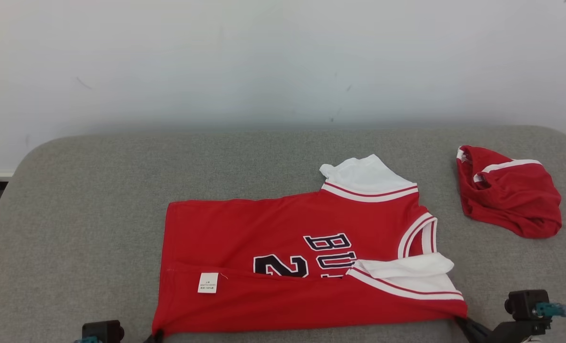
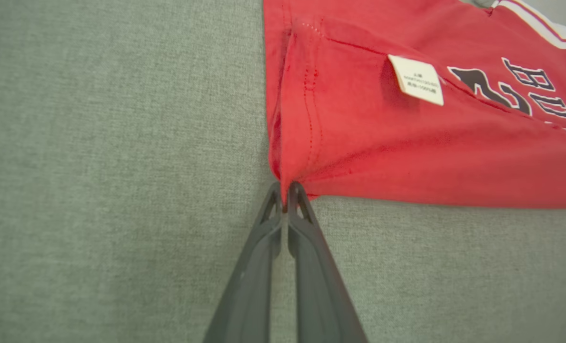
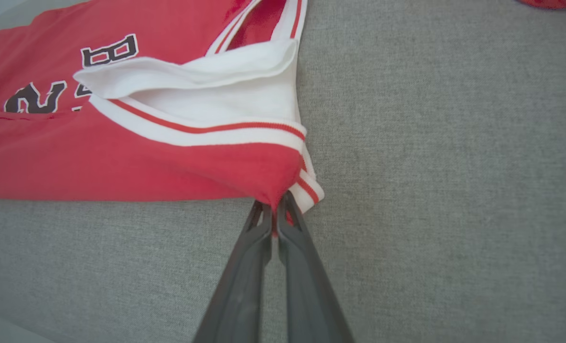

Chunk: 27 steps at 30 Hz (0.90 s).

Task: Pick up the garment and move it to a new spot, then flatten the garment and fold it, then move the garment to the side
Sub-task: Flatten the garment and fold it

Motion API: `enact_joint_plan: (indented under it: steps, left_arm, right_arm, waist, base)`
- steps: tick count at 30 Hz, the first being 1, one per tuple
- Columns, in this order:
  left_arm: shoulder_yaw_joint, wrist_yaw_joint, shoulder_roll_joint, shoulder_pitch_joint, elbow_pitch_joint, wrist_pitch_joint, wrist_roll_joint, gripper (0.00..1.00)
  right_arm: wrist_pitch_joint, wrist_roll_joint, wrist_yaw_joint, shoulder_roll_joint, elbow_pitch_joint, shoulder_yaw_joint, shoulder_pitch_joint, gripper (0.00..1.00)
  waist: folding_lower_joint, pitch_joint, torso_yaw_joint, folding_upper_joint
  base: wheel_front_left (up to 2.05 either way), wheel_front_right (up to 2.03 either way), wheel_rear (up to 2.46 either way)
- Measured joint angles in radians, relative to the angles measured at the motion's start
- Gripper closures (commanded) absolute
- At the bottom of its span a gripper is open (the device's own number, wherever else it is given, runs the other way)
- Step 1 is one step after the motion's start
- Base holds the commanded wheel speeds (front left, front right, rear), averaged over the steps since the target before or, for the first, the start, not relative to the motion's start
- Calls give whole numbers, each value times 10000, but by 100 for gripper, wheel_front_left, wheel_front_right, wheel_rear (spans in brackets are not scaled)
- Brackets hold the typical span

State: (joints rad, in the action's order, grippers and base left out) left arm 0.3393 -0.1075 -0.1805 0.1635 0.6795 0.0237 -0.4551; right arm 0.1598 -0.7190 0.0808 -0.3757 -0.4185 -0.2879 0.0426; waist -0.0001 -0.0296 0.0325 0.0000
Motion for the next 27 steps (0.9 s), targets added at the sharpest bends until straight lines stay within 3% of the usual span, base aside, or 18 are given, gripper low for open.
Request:
enact_joint_plan:
  steps: [8, 9, 10, 11, 12, 22, 27]
  left_arm:
    - [-21, -71, -19, -223, -368, 391, -211, 100]
    - [-48, -67, -17, -255, -453, 424, -213, 97]
    - [-67, -54, -17, -294, -512, 462, -213, 33]
    - [-84, 6, -21, -333, -558, 462, -213, 0]
    - [-113, 27, -25, -340, -598, 462, -213, 0]
    - [-761, 48, -84, -365, -2196, 13, -823, 0]
    - [-924, 506, -125, -363, -3078, -721, -489, 0]
  right_arm:
    - [606, -36, -17, -25, 211, -144, -182, 100]
    - [612, -36, -31, -42, 261, -140, -182, 93]
    - [616, -35, -81, -59, 309, -128, -182, 39]
    - [617, -35, -115, -77, 359, -115, -181, 5]
    - [616, -35, -119, -96, 418, -88, -181, 0]
    - [389, -700, -128, -211, 1710, 644, -178, 0]
    - [-146, -512, -341, -169, 2378, 851, -111, 0]
  waist:
    - [0, -8, -21, 0]
    - [0, -2, -23, 0]
    - [0, 6, -23, 0]
    - [0, 14, -21, 0]
    - [0, 21, -20, 0]
    - [1, 3, 24, 0]
    - [1, 0, 22, 0]
  base:
    - [0, 0, 0]
    - [0, 0, 0]
    - [0, 0, 0]
    - [0, 0, 0]
    - [0, 0, 0]
    - [0, 0, 0]
    - [0, 0, 0]
